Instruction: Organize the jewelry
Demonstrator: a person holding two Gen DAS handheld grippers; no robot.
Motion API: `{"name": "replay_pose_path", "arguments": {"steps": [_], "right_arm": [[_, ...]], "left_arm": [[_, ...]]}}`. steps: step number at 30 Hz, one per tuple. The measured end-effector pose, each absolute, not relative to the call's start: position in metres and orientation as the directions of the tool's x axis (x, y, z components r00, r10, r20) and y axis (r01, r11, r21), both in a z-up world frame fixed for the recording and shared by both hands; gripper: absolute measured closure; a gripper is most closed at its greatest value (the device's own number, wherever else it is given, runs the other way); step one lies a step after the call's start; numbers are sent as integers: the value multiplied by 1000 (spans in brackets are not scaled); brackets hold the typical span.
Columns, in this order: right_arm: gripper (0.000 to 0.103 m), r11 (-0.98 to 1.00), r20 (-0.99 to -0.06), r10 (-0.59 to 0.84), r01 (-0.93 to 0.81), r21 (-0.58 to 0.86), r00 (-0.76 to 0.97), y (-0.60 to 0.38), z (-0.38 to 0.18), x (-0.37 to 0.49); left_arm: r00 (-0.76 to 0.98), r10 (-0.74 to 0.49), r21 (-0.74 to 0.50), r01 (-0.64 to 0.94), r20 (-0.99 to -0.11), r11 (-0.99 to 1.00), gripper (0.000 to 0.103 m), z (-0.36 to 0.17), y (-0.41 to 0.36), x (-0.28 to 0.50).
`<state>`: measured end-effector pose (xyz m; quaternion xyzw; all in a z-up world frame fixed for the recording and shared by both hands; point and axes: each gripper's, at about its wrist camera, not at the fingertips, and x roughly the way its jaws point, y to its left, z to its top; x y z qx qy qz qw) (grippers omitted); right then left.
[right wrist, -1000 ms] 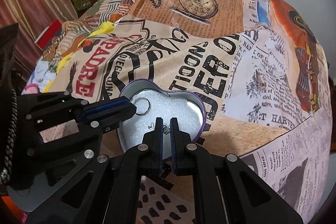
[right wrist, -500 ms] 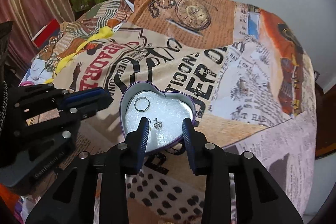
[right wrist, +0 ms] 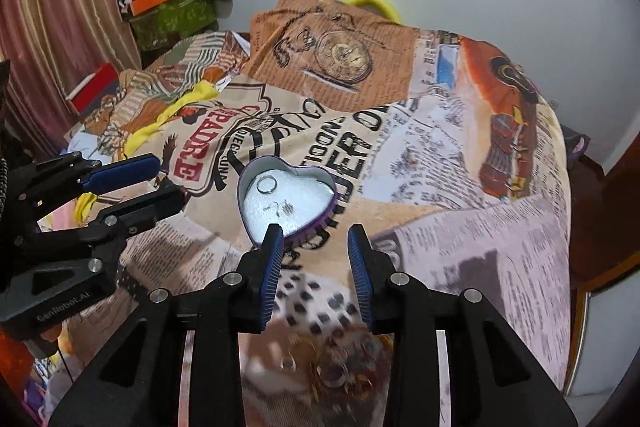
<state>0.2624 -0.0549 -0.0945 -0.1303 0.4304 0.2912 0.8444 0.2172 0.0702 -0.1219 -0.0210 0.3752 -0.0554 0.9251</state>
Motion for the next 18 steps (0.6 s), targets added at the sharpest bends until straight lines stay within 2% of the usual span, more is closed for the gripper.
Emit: {"name": "replay_pose_path", "arguments": {"steps": [8, 18], "right_arm": [[73, 831, -781, 373, -555, 42, 501, -102, -85, 249], [72, 858, -803, 323, -513, 25, 501, -148, -106, 238]], "left_arm": [[683, -157, -86, 136, -714, 987, 66, -128, 40, 208], [602, -200, -91, 208, -773, 974, 66, -162, 0, 217]]}}
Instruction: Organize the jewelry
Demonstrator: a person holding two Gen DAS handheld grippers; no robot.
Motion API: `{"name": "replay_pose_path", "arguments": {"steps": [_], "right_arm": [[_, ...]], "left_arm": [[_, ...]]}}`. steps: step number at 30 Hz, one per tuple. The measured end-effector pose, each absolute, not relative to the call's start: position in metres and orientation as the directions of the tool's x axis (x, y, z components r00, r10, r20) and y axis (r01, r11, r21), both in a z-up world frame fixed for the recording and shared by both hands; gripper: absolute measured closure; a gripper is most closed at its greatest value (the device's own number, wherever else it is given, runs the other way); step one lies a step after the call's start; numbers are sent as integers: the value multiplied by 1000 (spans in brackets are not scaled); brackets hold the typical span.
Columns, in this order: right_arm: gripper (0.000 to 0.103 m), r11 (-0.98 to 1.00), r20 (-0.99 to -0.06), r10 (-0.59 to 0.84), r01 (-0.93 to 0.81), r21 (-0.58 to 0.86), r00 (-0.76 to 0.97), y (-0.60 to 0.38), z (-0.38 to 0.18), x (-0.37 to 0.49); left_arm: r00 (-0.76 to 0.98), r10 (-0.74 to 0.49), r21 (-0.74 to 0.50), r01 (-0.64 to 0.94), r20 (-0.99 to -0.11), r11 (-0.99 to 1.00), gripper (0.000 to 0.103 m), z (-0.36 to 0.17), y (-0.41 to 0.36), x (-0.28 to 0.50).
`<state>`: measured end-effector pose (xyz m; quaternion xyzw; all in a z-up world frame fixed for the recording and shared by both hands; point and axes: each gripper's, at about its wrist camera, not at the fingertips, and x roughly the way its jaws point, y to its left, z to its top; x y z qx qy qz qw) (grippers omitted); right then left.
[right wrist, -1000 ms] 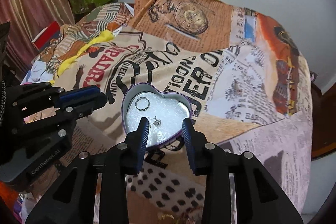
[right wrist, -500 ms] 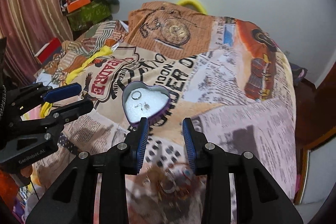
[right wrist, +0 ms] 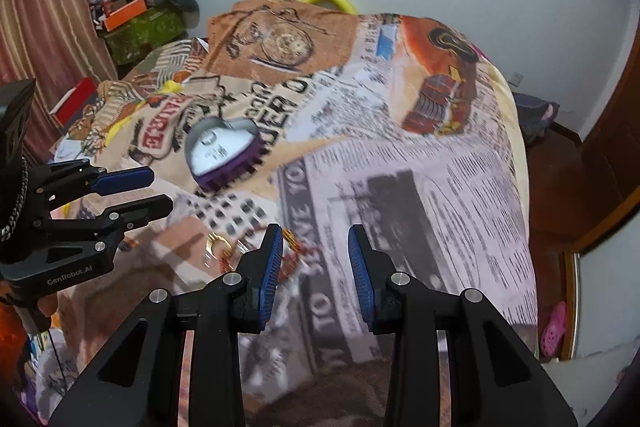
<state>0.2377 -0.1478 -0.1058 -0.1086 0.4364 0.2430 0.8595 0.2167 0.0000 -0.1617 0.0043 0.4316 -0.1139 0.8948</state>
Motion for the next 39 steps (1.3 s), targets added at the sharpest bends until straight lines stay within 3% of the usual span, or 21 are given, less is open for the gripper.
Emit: {"name": "replay_pose_path", "arguments": {"steps": [11, 18, 22, 24, 28, 39], "right_arm": [[72, 849, -835, 356, -519, 101, 420, -156, -138, 253], [73, 817, -838, 384, -565, 113, 388, -140, -148, 265], [83, 793, -850, 387, -599, 109, 358, -129, -155, 268], [92, 783, -859, 386, -611, 112, 336, -125, -161, 270], [96, 784, -857, 401, -606, 138, 323, -127, -164, 272], [97, 798, -817, 428, -585, 142, 386, -141, -133, 264]], "left_arm": [[529, -274, -173, 233, -803, 957, 66, -186, -14, 233], [505, -316, -221, 240, -803, 945, 82, -194, -11, 238], [495, -326, -227, 250, -806, 941, 96, -197, -13, 239], [497, -329, -231, 249, -803, 940, 96, -197, -12, 239], [498, -346, -254, 245, -795, 936, 96, -196, -8, 238], [547, -338, -245, 239, -766, 940, 96, -174, -4, 229]]}}
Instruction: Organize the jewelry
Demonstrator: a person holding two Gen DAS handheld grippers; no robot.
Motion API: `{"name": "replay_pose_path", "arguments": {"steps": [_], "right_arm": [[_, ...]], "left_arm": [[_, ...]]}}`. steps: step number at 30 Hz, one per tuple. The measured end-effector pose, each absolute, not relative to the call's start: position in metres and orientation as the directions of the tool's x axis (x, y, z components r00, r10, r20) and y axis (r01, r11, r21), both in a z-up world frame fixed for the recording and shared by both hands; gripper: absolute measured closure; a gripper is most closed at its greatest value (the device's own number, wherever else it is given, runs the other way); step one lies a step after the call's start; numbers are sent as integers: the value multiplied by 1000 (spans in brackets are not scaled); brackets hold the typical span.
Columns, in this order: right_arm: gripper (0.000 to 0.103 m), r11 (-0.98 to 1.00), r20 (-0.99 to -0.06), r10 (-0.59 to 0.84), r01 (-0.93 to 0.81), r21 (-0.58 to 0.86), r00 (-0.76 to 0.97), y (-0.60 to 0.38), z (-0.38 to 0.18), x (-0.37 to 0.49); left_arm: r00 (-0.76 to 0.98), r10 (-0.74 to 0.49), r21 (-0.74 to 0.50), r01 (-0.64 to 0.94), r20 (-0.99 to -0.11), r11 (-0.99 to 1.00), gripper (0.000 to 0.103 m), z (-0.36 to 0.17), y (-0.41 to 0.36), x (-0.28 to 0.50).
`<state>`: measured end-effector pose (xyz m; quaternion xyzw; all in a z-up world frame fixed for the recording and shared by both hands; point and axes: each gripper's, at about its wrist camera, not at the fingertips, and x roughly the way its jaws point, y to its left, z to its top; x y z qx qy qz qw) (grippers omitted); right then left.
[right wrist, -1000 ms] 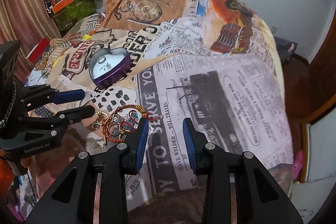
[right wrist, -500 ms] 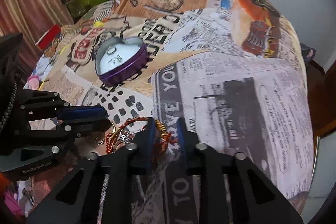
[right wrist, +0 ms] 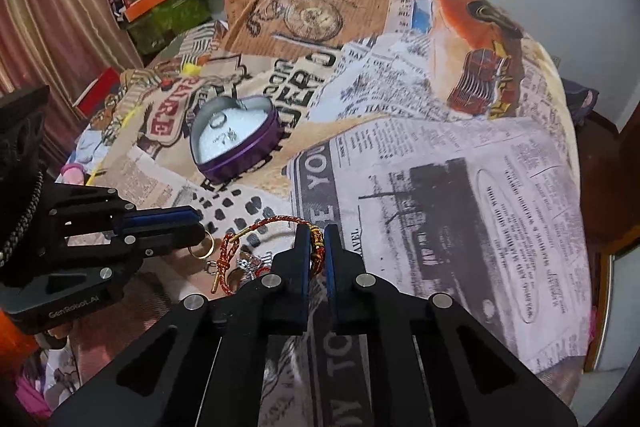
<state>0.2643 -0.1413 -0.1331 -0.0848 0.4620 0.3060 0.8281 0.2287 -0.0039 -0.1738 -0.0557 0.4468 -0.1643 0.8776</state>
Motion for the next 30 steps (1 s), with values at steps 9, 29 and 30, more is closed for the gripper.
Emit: {"name": "replay_pose_path", "arguments": {"steps": [9, 29, 30], "right_arm": [[97, 806, -778, 445, -578, 132, 444, -141, -102, 257], [97, 794, -769, 478, -582, 173, 425, -108, -97, 264], [97, 797, -777, 474, -577, 178, 414, -104, -104, 267]], "left_arm": [[605, -318, -234, 215, -730, 948, 96, -146, 11, 218], [656, -251, -219, 131, -712, 967, 96, -138, 62, 206], [654, -249, -222, 126, -714, 967, 96, -140, 64, 206]]}}
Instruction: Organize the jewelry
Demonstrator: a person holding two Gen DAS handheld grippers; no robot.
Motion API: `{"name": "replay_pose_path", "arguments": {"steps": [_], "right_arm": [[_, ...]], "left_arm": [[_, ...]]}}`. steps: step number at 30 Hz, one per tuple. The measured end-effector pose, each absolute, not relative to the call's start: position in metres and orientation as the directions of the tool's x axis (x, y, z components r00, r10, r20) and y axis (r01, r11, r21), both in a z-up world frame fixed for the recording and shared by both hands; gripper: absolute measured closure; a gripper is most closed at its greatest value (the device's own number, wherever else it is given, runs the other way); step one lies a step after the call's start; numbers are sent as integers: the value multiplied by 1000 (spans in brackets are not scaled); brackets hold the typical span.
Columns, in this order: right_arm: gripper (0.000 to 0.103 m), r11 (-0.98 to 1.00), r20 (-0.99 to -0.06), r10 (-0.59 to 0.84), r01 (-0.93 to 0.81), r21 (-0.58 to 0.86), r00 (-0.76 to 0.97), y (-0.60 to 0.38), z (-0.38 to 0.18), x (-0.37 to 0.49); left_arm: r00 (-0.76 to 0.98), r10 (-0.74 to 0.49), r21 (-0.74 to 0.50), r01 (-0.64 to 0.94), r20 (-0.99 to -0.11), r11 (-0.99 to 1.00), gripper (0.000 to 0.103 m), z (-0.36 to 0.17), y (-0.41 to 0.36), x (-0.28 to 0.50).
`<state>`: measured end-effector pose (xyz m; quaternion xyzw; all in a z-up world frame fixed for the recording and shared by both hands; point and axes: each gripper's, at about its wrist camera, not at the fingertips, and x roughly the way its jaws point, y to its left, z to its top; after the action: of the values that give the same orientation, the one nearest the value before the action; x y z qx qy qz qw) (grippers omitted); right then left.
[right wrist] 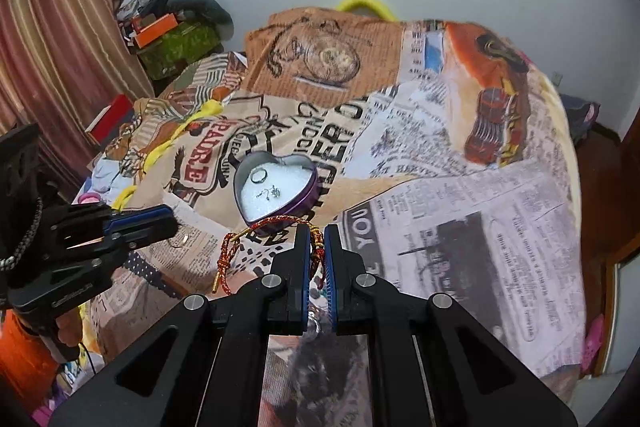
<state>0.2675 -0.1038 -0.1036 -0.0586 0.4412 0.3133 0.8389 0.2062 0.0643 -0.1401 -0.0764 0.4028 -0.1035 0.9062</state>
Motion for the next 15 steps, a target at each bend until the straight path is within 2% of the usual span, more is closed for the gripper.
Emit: {"name": "replay_pose_path", "arguments": {"steps": [8, 15], "right_arm": [[97, 808, -846, 418, -561, 179, 331, -84, -147, 284], [97, 788, -884, 385, -593, 166, 263, -86, -160, 281]], "left_arm": [[645, -243, -230, 106, -725, 967, 96, -151, 75, 208], [629, -251, -243, 102, -735, 965, 96, -162, 77, 213]]}}
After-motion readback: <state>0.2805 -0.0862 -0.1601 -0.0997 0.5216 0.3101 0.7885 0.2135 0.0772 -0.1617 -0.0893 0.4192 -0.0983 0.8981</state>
